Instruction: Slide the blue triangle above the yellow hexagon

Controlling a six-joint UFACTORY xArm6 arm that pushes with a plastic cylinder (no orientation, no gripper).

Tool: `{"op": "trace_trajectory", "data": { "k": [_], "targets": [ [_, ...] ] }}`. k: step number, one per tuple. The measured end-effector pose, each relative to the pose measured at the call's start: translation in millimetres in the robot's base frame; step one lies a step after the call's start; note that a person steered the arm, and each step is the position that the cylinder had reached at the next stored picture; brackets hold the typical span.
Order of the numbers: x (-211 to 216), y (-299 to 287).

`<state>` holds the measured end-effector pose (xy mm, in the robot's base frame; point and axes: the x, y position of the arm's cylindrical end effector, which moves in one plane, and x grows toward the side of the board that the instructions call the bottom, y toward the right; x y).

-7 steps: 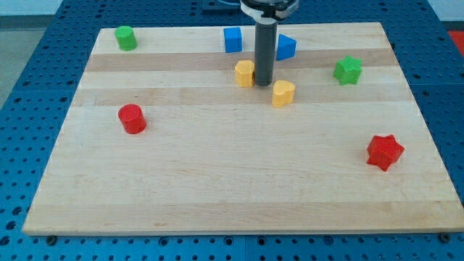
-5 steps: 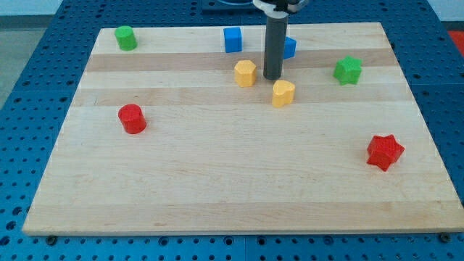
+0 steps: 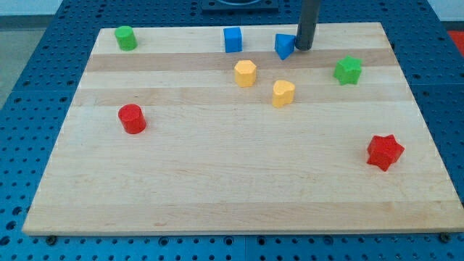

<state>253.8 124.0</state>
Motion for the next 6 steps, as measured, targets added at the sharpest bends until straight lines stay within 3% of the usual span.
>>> {"op": "trace_trajectory", "data": {
  "k": [3,6],
  "targets": [
    [-6,-3],
    [10,-43]
  ]
}}
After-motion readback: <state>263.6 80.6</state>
